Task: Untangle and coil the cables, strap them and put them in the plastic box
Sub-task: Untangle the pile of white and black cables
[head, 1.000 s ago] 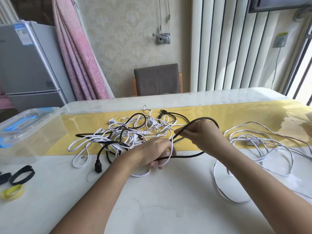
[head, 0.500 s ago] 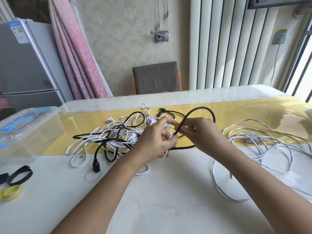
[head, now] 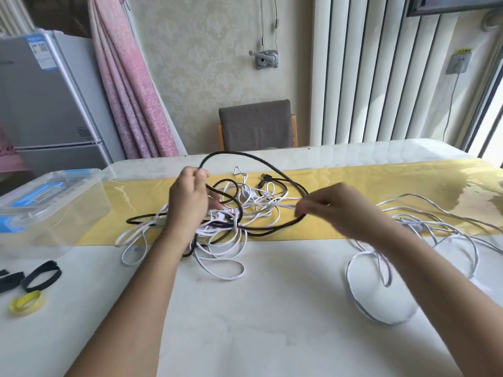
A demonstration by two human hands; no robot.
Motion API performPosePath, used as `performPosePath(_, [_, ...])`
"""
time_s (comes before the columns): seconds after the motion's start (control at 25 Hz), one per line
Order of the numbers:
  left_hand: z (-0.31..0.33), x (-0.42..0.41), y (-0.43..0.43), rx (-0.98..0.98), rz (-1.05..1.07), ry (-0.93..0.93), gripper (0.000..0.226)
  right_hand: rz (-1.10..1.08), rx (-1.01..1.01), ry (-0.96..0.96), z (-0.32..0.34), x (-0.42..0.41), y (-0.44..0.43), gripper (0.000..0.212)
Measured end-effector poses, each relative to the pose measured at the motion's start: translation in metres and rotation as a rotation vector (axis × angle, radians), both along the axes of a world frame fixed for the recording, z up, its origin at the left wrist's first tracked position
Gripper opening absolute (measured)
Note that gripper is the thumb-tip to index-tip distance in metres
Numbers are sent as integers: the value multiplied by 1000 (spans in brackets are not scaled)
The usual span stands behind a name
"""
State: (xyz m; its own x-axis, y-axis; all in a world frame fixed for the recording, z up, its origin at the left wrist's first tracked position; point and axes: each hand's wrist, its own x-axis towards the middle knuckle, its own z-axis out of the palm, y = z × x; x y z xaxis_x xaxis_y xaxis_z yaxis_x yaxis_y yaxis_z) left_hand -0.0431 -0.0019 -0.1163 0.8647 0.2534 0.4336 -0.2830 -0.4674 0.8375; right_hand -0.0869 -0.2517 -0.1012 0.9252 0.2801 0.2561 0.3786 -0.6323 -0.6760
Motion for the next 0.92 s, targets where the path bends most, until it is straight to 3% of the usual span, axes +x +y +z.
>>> performPosePath(0.12, [2,3,11,-119,-113,100,25,-253,48,-133,7,11,-33,25])
performPosePath(0.24, [-2,2,5,13,-319,257,26,-385,-134,-148,-6,22,-39,24])
performPosePath(0.32, [-3,-1,9,194,-433,336,37,-358,-248,-129,-16,24,-36,22])
performPosePath(0.44, [-3,-5,11,362,-475,382,16,-216,-355,-101,-23,23,-28,34])
performPosePath(0.52, [-1,-8,6,377,-458,370,15,-100,-418,-58,-29,21,-17,43])
performPosePath(0.68, [6,-16,-6,198,-535,343,17,-44,-468,-7,-34,18,0,33])
performPosePath(0.8, [11,-27,-26,192,-572,259,15,62,-312,72,-27,15,1,29])
performPosePath(0.92, [9,-33,-43,113,-584,184,11,9,9,169,-16,7,7,56])
